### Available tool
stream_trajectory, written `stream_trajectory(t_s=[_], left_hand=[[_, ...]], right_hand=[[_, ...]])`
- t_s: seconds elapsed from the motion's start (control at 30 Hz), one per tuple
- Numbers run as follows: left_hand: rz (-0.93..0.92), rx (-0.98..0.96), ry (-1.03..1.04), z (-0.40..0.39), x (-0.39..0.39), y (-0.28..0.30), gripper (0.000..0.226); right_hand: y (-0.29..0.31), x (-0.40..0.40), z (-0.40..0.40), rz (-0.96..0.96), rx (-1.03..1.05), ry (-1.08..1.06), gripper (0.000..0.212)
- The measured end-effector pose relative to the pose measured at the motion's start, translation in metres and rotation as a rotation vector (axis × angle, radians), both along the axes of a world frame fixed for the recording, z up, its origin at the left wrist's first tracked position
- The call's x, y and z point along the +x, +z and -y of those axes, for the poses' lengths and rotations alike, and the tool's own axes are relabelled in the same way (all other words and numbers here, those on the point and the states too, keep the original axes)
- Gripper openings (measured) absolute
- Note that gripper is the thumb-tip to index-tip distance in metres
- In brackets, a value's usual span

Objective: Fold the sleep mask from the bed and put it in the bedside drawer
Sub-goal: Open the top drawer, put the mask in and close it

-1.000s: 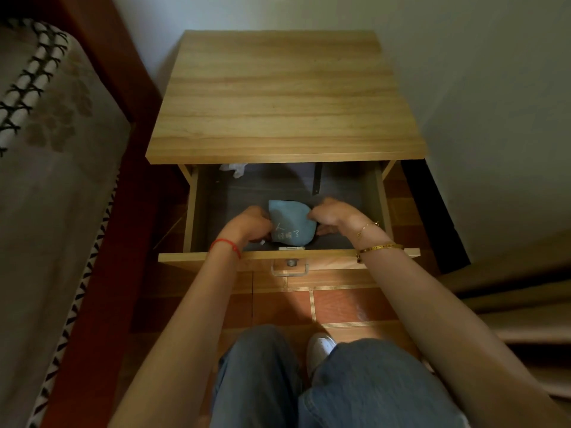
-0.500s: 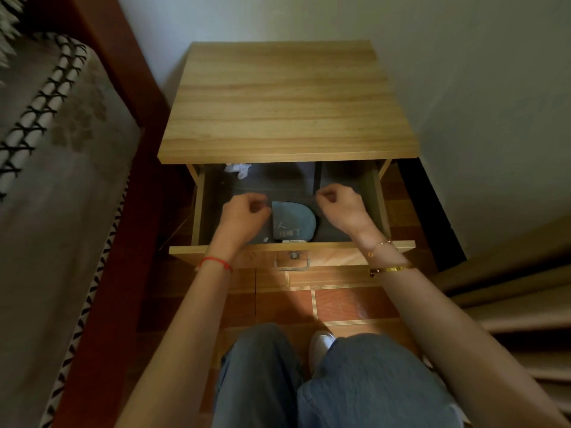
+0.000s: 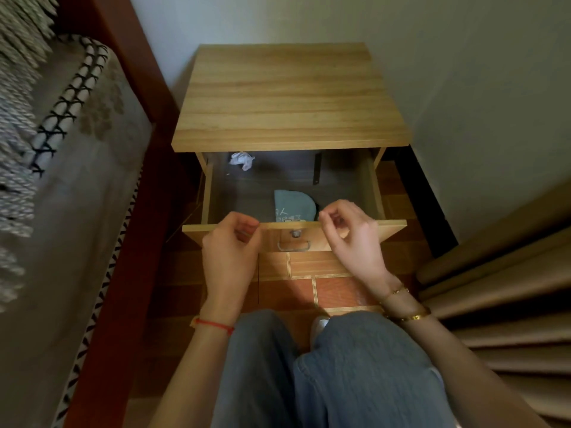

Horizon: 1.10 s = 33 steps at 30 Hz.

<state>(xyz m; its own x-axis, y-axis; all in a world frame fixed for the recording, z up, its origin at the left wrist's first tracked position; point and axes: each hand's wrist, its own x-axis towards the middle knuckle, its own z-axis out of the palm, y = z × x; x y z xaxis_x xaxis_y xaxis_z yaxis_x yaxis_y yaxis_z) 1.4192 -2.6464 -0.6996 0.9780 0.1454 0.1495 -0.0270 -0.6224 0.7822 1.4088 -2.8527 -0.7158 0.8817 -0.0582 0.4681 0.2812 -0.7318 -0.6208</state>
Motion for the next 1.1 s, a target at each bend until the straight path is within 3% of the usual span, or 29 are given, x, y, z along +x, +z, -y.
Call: stream_trajectory(t_s=[0.33, 0.87, 1.1], left_hand=[[-0.110, 0.077, 0.004, 0.004, -0.012, -0.019, 0.016], [0.068, -0.029, 0.042, 0.010, 0.015, -0.020, 0.009], [0.101, -0.047, 0.015, 0.021, 0.035, -0.013, 0.008]], right_hand=[[-0.025, -0.023, 0.007, -0.098, -0.046, -0.009, 0.016], [-0.010, 0.002, 0.002, 0.035, 0.014, -0.102, 0.016], [-0.003, 0.027, 0.010, 0.008, 0.049, -0.135, 0.017]])
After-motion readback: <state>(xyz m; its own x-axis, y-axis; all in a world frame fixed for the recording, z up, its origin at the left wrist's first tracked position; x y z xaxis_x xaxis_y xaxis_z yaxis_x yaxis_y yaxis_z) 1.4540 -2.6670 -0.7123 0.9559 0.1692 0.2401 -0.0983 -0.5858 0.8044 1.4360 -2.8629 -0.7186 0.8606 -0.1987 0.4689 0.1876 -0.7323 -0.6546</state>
